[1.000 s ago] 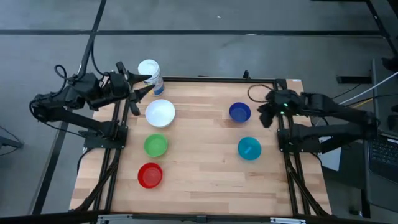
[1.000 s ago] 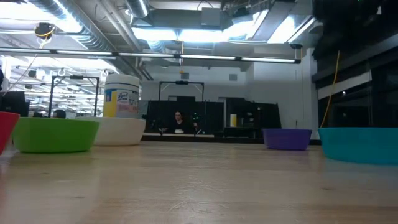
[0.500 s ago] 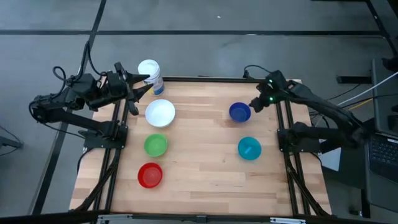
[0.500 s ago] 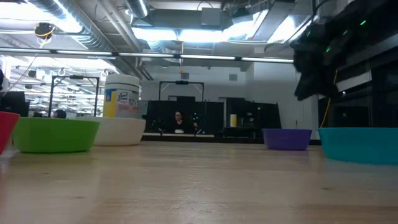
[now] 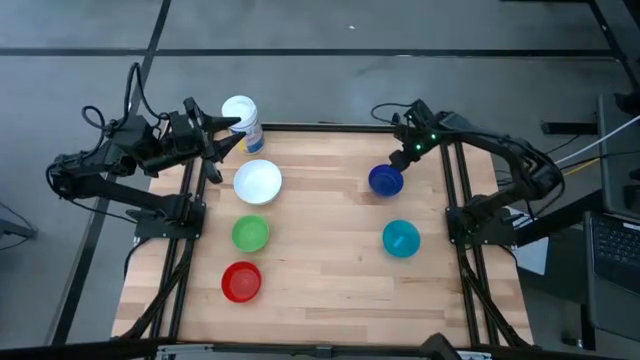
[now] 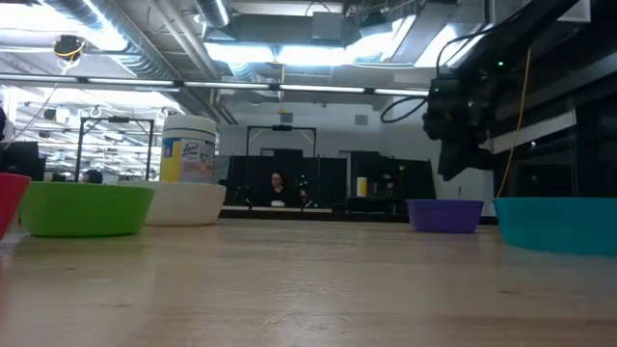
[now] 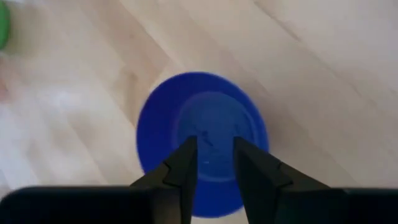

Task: Nest bowls inside each other
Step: Stack the blue bowl on top of the white bowl

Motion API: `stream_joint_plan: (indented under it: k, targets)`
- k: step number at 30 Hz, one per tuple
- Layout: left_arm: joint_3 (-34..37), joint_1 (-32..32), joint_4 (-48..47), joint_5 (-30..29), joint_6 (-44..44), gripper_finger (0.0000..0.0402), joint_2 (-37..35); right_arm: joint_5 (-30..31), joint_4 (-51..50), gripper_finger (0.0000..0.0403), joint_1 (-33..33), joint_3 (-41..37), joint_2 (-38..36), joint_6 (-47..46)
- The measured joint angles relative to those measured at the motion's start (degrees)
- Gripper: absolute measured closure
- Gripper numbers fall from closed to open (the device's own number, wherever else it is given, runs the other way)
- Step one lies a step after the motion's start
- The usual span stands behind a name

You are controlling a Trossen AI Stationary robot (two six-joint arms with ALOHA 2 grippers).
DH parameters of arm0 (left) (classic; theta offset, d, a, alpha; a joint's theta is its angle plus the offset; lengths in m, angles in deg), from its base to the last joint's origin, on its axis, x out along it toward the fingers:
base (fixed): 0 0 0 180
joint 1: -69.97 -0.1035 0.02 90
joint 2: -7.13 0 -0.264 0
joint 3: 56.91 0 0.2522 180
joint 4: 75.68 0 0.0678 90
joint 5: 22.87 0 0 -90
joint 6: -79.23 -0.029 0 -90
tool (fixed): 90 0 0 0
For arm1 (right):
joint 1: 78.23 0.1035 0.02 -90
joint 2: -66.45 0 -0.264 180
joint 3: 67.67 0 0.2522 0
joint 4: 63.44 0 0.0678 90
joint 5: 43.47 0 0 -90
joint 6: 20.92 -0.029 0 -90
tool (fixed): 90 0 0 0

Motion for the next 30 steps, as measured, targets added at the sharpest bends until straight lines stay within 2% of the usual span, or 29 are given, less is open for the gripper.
stream_joint_plan:
  k: [6,10,14,26,28,30]
  targets:
    - [0.0,0.0,0.0,0.02,0.05,0.0245,0.0,5.94,-4.12,0.0251,0.33,1.05,2.95,2.83]
    - [0.0,0.0,0.55,0.84,0.15,0.0245,0.0,6.98,-4.5,0.0231,0.33,1.05,4.47,3.27]
    - [0.0,0.0,1.77,1.54,0.04,0.0245,-0.01,7.31,-4.31,0.0228,0.33,1.05,5.87,3.51]
    - [0.0,0.02,2.72,1.95,-0.24,0.0245,0.0,7.37,-2.98,0.0258,0.4,1.05,11.85,4.49]
    - [0.0,0.02,2.73,1.92,-0.19,0.0245,-0.02,7.95,-2.99,0.0278,0.88,1.05,13.54,4.5]
    - [0.0,0.02,2.62,1.5,0.02,0.0245,-0.37,8.29,-2.85,0.0316,1.95,1.05,14.79,4.68]
